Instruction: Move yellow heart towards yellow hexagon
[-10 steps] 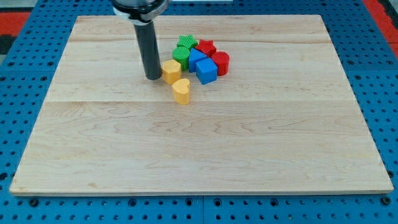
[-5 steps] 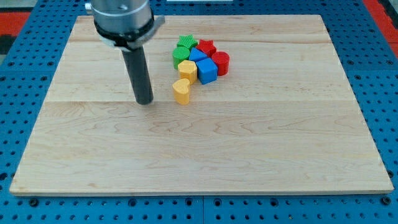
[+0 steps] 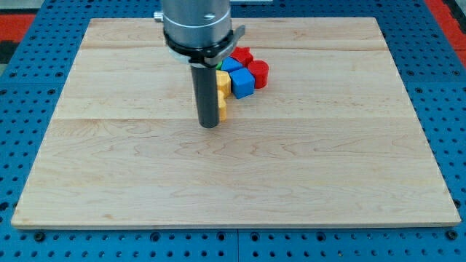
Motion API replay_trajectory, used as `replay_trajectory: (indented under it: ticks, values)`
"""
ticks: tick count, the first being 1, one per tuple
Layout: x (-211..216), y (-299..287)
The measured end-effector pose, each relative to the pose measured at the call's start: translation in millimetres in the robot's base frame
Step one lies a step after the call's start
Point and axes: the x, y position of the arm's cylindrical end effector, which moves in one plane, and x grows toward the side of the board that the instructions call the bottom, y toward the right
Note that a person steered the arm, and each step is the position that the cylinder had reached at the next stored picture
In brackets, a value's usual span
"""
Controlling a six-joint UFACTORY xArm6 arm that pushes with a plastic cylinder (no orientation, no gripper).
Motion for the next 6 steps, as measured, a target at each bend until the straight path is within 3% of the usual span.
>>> replay_trajectory:
  ticks: [6]
  values:
    - [-20.7, 45.8]
